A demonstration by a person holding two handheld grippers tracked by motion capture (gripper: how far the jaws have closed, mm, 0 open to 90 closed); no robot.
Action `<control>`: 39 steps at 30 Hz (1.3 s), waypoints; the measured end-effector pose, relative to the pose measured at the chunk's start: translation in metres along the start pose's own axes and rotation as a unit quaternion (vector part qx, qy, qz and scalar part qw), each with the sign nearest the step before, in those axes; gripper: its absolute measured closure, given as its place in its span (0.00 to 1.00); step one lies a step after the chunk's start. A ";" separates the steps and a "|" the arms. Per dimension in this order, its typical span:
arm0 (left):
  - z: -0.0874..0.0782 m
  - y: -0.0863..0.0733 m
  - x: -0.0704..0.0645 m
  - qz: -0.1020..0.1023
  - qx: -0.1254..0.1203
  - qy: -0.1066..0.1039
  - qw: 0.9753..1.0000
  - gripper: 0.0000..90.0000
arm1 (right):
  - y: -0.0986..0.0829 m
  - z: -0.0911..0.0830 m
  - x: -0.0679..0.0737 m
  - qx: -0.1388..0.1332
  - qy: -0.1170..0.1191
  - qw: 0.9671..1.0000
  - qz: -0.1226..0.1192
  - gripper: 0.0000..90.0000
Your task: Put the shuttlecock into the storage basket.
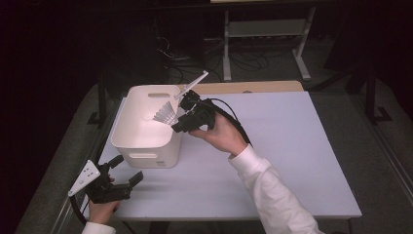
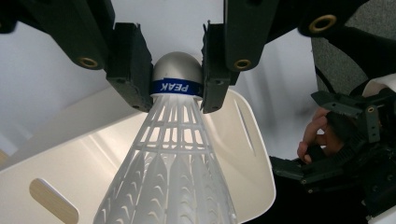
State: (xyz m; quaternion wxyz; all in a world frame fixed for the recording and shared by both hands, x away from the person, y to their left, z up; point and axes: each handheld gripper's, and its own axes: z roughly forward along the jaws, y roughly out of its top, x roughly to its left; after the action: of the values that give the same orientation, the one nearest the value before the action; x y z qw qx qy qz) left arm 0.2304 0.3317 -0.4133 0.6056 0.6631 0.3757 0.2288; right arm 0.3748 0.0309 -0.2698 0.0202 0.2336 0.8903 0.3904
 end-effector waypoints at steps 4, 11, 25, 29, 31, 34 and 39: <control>0.000 0.000 0.000 -0.001 0.002 0.000 1.000 0.00 | 0.004 0.004 0.000 0.000 0.001 1.000 -0.013 0.70; 0.000 0.000 0.001 0.008 0.003 -0.002 1.000 0.00 | 0.007 0.009 -0.001 0.003 0.003 1.000 -0.017 0.70; 0.000 0.000 0.000 0.008 0.003 -0.003 1.000 0.00 | 0.020 0.021 0.002 0.008 0.011 1.000 -0.028 0.70; 0.000 0.000 0.000 0.006 0.003 -0.003 1.000 0.00 | 0.023 0.024 0.002 0.008 0.013 1.000 -0.025 0.70; 0.000 0.000 0.001 0.008 0.003 -0.003 1.000 0.00 | 0.025 0.026 0.002 0.009 0.015 0.999 -0.027 0.70; 0.000 0.001 0.002 0.014 0.003 -0.004 1.000 0.00 | 0.027 0.030 0.001 0.010 0.015 0.999 -0.028 0.70; 0.000 0.000 0.000 0.005 0.005 -0.003 1.000 0.00 | 0.029 0.040 -0.002 0.016 0.014 0.999 -0.027 0.70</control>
State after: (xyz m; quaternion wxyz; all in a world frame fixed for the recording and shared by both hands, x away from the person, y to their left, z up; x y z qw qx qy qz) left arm 0.2300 0.3315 -0.4130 0.6024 0.6684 0.3718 0.2281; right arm 0.3966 0.0741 -0.2775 0.0146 0.2041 0.9026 0.3786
